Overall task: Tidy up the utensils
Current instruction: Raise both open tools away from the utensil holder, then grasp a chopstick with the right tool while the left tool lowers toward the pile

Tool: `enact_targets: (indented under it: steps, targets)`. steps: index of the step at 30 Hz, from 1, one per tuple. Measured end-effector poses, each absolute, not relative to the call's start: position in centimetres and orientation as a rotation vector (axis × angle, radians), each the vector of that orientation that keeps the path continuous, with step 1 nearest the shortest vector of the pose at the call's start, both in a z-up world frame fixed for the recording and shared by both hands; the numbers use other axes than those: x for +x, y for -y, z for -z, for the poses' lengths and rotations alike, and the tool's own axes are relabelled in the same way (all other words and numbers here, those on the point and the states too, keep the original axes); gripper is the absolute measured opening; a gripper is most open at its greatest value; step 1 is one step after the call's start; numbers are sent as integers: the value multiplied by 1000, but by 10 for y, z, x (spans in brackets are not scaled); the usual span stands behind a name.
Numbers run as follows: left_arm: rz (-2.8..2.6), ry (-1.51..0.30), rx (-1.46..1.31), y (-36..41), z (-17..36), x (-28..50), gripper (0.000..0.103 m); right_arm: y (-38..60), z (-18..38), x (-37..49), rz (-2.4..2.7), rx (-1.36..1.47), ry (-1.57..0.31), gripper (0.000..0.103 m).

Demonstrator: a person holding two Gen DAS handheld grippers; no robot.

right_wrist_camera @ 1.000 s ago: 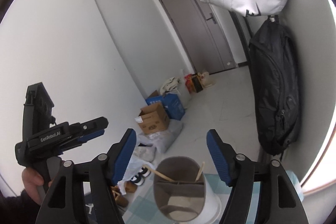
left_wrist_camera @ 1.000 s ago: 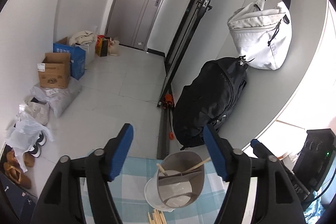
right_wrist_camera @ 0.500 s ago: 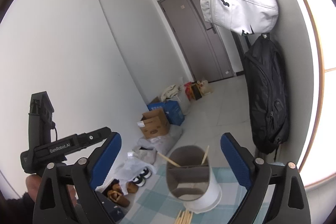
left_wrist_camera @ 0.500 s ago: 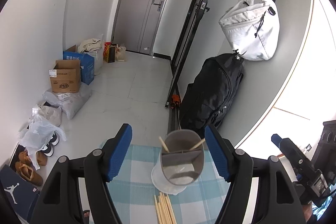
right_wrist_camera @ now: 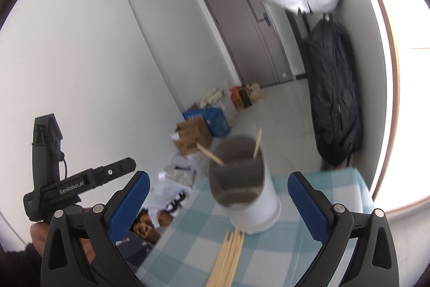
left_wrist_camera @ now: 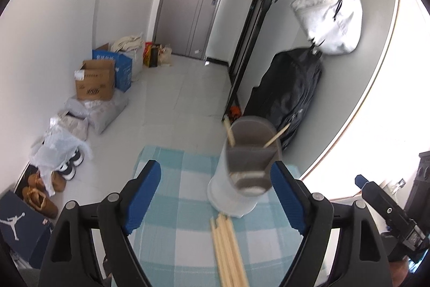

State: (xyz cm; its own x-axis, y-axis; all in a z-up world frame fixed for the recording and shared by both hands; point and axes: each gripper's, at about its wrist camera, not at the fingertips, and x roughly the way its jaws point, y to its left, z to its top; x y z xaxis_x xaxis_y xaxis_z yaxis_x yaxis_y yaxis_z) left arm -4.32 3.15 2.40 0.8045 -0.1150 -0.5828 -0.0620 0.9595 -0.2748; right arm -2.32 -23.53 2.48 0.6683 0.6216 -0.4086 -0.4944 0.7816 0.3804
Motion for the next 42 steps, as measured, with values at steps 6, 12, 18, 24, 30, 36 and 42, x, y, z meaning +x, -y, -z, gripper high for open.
enact_targets:
  steps: [6, 12, 18, 24, 30, 36, 42]
  targets:
    - [-7, -682, -259, -37, 16, -45, 80, 222, 18, -20, -613, 206, -706, 103]
    - [-21, -770, -317, -55, 36, -34, 80, 192, 60, 1, -617, 83, -926, 82]
    - [-73, -821, -385, -76, 51, -30, 80, 161, 103, 20, -581, -58, -1090, 47]
    - [-68, -891, -446, -83, 67, -28, 80, 138, 135, 29, -542, -177, -1158, 26]
    - [-69, -901, -445, -90, 68, -27, 80, 122, 143, 29, -533, -212, -1170, 25]
    - [-56, -936, -496, -100, 75, -25, 80, 105, 143, 29, -486, -292, -1165, 25]
    - [-57, -939, -503, -104, 74, -26, 80, 99, 140, 24, -443, -326, -1162, 20]
